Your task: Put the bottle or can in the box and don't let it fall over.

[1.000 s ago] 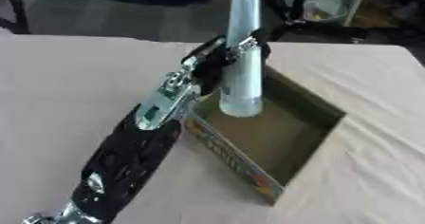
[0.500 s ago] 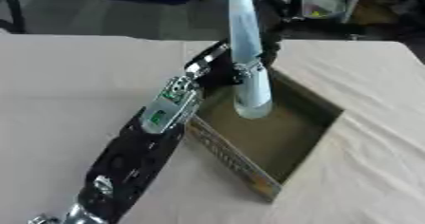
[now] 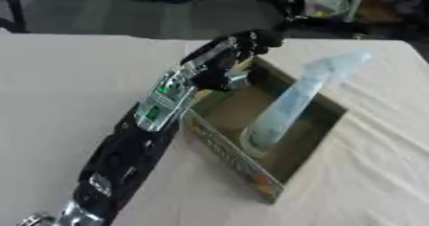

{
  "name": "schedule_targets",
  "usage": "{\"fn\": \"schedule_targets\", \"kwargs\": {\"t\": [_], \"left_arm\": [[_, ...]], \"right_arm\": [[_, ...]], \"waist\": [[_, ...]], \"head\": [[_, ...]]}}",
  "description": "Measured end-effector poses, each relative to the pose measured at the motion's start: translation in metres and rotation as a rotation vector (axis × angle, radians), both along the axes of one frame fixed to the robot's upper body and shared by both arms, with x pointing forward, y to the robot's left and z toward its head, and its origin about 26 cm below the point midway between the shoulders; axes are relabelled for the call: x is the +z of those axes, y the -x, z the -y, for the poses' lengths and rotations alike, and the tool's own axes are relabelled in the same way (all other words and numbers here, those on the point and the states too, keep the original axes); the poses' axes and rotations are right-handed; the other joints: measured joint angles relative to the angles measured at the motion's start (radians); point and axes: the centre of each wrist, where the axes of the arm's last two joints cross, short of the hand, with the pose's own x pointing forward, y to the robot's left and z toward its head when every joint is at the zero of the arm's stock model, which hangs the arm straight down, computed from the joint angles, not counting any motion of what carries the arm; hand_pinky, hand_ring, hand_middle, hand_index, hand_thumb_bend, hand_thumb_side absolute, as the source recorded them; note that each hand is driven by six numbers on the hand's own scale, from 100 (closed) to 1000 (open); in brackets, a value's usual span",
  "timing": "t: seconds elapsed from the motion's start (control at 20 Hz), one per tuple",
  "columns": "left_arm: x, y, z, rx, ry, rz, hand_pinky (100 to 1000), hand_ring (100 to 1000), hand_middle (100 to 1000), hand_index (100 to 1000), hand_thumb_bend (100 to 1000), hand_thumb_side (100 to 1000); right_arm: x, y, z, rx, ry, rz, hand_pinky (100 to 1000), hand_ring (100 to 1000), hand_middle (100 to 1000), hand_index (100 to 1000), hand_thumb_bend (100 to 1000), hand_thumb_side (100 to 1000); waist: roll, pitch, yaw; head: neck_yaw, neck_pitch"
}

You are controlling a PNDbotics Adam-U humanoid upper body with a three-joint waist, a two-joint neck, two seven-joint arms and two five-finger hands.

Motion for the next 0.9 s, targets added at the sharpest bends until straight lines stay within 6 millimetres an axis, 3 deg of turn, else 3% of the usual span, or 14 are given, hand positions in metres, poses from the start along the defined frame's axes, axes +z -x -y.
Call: {"fn": "schedule_targets", "kwargs": {"t": [0.3, 0.55, 0.65, 0.9], "left_arm": [[-0.007, 0.006, -0.040, 0.079, -0.025, 0.023, 1000, 938, 865, 798, 521, 504], [-0.008, 0.021, -0.082, 0.131, -0.018, 0.042, 1000, 938, 867, 797, 300, 418], [-0.009, 0.030, -0.102, 0.173, -0.005, 0.043, 1000, 935, 870, 799, 256, 394], [-0.003, 0.057, -0.157, 0.301, 0.046, 0.082, 1000, 933, 885, 798, 285, 391]], "right_arm": [[-0.001, 0.005, 0.007, -0.035, 0.030, -0.008, 1000, 1000, 790, 978, 100, 723], [-0.002, 0.008, 0.012, -0.069, 0.053, -0.011, 1000, 1000, 790, 976, 100, 720], [-0.003, 0.009, 0.013, -0.080, 0.065, -0.013, 1000, 1000, 790, 975, 100, 719], [-0.004, 0.010, 0.015, -0.100, 0.091, -0.022, 1000, 1000, 791, 969, 100, 723]], "waist": [[0.021, -0.012, 0.038], [0.040, -0.015, 0.067], [0.043, -0.017, 0.076], [0.047, -0.018, 0.098]], "head": [[-0.053, 0.022], [-0.093, 0.033], [-0.104, 0.033], [-0.118, 0.032]]}}
